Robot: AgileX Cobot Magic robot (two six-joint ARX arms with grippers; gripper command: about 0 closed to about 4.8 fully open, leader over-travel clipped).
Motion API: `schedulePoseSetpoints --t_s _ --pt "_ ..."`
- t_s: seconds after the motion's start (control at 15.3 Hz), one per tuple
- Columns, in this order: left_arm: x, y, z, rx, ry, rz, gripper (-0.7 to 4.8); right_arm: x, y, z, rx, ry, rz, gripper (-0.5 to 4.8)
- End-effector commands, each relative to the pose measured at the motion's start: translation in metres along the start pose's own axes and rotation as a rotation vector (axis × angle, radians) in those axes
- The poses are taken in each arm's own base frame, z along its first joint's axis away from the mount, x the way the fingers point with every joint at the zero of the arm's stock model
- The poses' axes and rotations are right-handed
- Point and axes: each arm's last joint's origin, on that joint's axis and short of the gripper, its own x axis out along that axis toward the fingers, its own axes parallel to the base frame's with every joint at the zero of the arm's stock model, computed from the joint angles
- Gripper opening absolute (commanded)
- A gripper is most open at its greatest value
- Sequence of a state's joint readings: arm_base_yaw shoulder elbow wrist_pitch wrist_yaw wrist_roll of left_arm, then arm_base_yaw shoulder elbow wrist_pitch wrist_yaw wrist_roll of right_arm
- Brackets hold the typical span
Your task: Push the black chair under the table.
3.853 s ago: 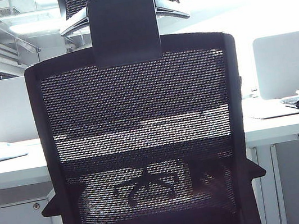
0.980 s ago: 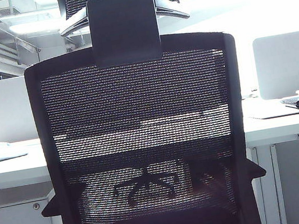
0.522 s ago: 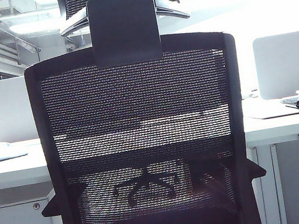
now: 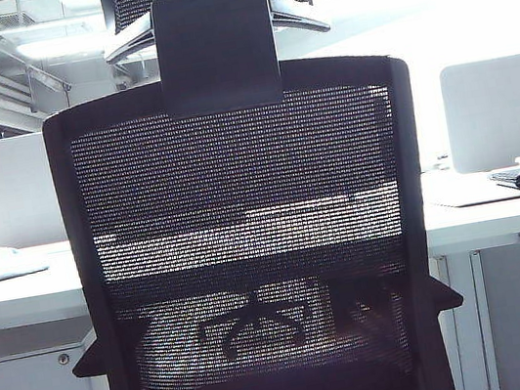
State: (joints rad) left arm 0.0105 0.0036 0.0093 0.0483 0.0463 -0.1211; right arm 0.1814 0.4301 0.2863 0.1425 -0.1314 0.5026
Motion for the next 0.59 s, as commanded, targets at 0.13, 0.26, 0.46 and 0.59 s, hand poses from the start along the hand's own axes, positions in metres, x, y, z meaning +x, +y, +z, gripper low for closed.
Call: schedulePoseSetpoints --t_s 0.13,0.26,0.46,0.59 --pt "0.000 0.000 0.001 0.001 -0.011 -0.010 -0.05 0.000 0.001 0.001 -0.008 -0.012 0.009 -0.01" --pt "0.000 0.000 0.001 0.001 -0.011 -0.010 -0.05 0.000 0.001 0.001 -0.008 -0.012 0.009 -0.01" --pt "0.000 0.000 0.001 0.001 -0.011 -0.010 -0.05 -0.009 0.001 0.003 -0.141 -0.030 -0.006 -0.01" --pt "0.000 -0.001 0.001 0.001 -0.011 -0.010 -0.05 -0.022 0.001 0.006 -0.223 -0.075 -0.031 -0.01"
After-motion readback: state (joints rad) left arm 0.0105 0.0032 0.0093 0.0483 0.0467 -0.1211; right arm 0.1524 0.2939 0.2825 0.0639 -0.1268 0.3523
